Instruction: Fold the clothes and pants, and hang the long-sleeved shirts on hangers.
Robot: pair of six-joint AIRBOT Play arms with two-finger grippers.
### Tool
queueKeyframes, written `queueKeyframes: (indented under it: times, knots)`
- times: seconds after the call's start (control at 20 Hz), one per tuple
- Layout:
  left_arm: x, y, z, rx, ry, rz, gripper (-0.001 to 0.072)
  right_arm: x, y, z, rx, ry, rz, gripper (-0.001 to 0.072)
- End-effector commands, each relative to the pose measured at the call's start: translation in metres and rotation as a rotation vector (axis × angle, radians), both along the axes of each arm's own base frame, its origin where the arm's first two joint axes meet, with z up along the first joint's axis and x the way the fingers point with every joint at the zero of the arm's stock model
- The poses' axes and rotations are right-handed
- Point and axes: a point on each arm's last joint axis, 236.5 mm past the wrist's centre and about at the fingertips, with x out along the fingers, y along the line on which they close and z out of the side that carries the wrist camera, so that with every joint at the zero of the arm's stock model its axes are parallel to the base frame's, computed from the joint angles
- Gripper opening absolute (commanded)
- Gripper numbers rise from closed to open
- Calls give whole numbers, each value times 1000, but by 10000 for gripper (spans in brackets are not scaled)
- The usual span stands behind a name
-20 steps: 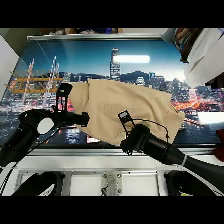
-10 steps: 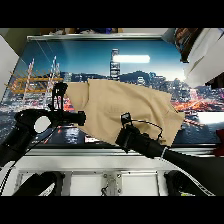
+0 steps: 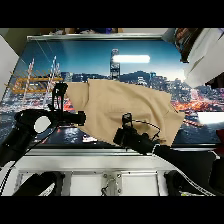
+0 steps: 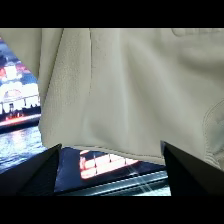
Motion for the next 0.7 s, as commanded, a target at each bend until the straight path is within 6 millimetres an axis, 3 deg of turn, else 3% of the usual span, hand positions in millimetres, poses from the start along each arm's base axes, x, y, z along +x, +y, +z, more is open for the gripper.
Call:
queueKeyframes:
  times: [0.0,0.3,0.35,0.4,0.45,0.6,0.65]
  knots:
    - [0,0,1,0,-3,0,676,2,-8,-5,-24,-1,-24,709]
    - [1,0,1,-2,-6,1,676,-2,-17,-11,-44,15,-32,707]
    - [2,0,1,-3,-9,1,676,-2,-17,-11,-44,15,-32,571]
    - [2,0,2,-3,-10,1,676,-2,-17,-11,-44,16,-28,361]
    - [2,0,2,-3,-10,1,675,-2,-17,-11,-44,21,-18,235]
    - [2,0,2,-3,-10,1,675,-1,-17,-9,-44,41,26,235]
    - [2,0,2,-3,-10,1,676,0,-16,-5,-34,40,46,158]
